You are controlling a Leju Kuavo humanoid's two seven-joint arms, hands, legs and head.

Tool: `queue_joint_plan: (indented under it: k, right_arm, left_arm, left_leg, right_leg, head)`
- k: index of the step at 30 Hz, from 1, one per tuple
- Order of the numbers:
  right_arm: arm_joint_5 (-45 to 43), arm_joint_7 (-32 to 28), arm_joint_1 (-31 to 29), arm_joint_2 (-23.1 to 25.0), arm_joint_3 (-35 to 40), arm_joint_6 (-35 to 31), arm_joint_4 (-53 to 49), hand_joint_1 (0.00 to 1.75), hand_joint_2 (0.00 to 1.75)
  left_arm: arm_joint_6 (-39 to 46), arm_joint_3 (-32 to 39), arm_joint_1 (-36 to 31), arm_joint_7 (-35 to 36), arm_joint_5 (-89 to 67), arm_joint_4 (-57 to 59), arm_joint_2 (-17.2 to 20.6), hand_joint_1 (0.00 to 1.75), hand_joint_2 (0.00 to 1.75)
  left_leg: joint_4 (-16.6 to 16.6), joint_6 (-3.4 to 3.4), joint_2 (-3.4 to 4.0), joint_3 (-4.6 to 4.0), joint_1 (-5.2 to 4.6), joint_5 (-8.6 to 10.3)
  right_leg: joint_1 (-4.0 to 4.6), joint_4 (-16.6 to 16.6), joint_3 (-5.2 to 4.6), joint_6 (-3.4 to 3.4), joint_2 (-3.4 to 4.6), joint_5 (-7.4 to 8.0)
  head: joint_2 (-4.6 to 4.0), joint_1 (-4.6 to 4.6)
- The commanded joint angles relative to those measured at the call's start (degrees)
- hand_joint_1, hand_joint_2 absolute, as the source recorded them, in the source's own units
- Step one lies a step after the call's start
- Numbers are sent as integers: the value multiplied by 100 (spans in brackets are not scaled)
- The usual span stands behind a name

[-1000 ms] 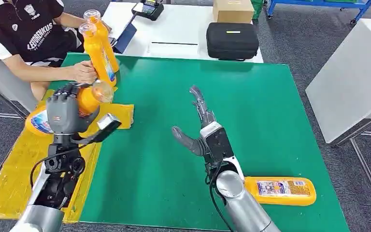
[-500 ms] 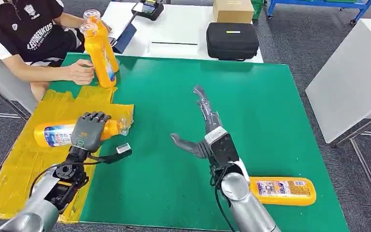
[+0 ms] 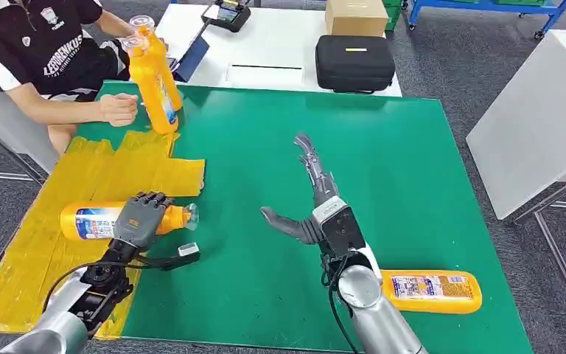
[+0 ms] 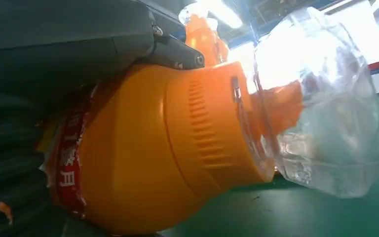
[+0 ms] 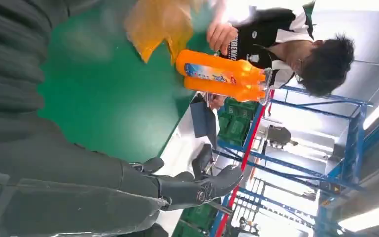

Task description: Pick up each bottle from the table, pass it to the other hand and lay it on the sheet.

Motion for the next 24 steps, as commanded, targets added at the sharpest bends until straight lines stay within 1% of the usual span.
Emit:
queue_joint_plan:
  k: [1, 2, 3, 4, 5, 7, 8, 10, 11, 12, 13, 17, 19, 20, 21, 22, 23, 24]
  right_arm:
    - [65, 50, -37, 37, -120, 13, 163, 0, 175]
    - [70, 53, -36, 39, -120, 11, 161, 0, 175]
    - [88, 67, -40, 41, -119, 0, 153, 0, 175]
    - [107, 78, -39, 41, -119, -17, 141, 0, 175]
    - [107, 78, -39, 41, -119, -17, 141, 0, 175]
    - [107, 78, -39, 41, -119, -17, 141, 0, 175]
    - [107, 78, -39, 41, -119, -17, 141, 0, 175]
    - [118, 84, -40, 41, -122, -26, 123, 0, 175]
    - [133, 92, -41, 38, -125, -39, 107, 0, 175]
    - [137, 96, -38, 29, -133, -42, 95, 0, 175]
    - [137, 96, -37, 26, -136, -43, 92, 0, 175]
    - [163, 99, -38, 6, -147, -50, 100, 0, 175]
    - [189, 100, -40, 4, -158, -66, 96, 0, 175]
    - [210, 100, -40, 0, -160, -81, 89, 0, 175]
    - [259, 99, -31, -13, -157, -118, 68, 0, 175]
    - [348, 108, -12, -38, -155, -186, 27, 0, 175]
    - [424, 118, 11, -63, -152, -244, -24, 0, 175]
    - [564, 140, 44, -101, -152, -346, -101, 0, 175]
  left_arm:
    - [173, 0, 146, -93, -42, -168, -137, 0, 175]
    - [173, 14, 165, -71, -68, -223, -150, 0, 175]
    - [173, 104, 238, -41, -87, -446, -173, 0, 175]
    - [173, 110, 281, 5, -102, -603, -177, 0, 175]
    - [173, 110, 281, 5, -102, -603, -177, 0, 175]
    - [173, 110, 281, 5, -102, -603, -177, 0, 175]
    - [173, 110, 281, 5, -102, -603, -177, 0, 175]
    - [173, 55, 292, 80, -102, -693, -152, 0, 175]
    - [173, 80, 298, 108, -93, -728, -166, 0, 175]
    - [173, 109, 290, 94, -91, -715, -176, 0, 175]
    - [173, 113, 285, 97, -96, -712, -174, 0, 175]
    - [173, 91, 240, 103, -76, -641, -189, 0, 175]
    - [173, 231, 249, -4, 13, -706, -225, 0, 175]
    - [173, 309, 257, -81, 100, -764, -248, 0, 175]
    - [173, 434, 269, -224, 269, -834, -280, 0, 175]
    - [173, 691, 319, -523, 602, -1032, -348, 0, 175]
    - [173, 931, 336, -744, 797, -1184, -395, 0, 175]
    - [173, 1300, 328, -1125, 1141, -1370, -512, 0, 175]
  left_leg:
    - [-2, -13, 9, 44, 2, -19]
    - [-5, -9, 7, 28, 0, -10]
    - [-2, -13, 10, 42, 3, -18]
    - [-4, -8, 3, 25, 1, -9]
    - [-1, -12, 7, 35, 4, -16]
    - [-2, -7, 2, 20, 2, -8]
    - [3, -13, 7, 38, 4, -20]
    - [-1, -8, 6, 22, 3, -11]
    - [2, -13, 8, 33, 5, -18]
    - [0, -9, 4, 20, 3, -10]
    - [4, -15, 5, 35, 4, -20]
    - [0, -10, 4, 19, 4, -10]
    - [5, -17, 6, 41, 6, -22]
    - [0, -10, 4, 19, 4, -10]
    - [5, -14, 6, 33, 6, -19]
    - [1, -9, 3, 16, 5, -9]
    - [3, -12, 3, 28, 6, -16]
    - [3, -9, 0, 15, 5, -10]
  right_leg:
    - [4, -2, 42, -13, -2, -17]
    - [2, -5, 27, -9, -1, -8]
    - [5, -3, 41, -13, -1, -16]
    - [3, -4, 25, -8, -4, -8]
    - [5, -3, 35, -11, -3, -13]
    - [3, -3, 21, -7, -5, -7]
    - [6, 1, 38, -13, -4, -18]
    - [4, -2, 22, -9, -2, -9]
    - [7, 0, 32, -12, -3, -15]
    - [5, -1, 20, -9, -4, -9]
    - [7, 3, 34, -14, -7, -19]
    - [6, -2, 18, -9, -5, -8]
    - [9, 4, 39, -16, -7, -21]
    - [6, -2, 18, -9, -6, -8]
    - [9, 2, 32, -13, -7, -17]
    - [7, -2, 14, -8, -6, -7]
    - [8, 0, 27, -11, -9, -14]
    - [6, -1, 16, -8, -10, -9]
  head:
    - [0, 0]
    - [0, 2]
    - [0, 0]
    - [0, 2]
    - [0, 0]
    - [0, 2]
    - [0, 2]
    - [0, 2]
    - [0, 2]
    - [0, 2]
    - [0, 2]
    - [0, 2]
    - [0, 0]
    - [0, 2]
    - [0, 0]
    - [0, 2]
    - [0, 2]
    - [0, 0]
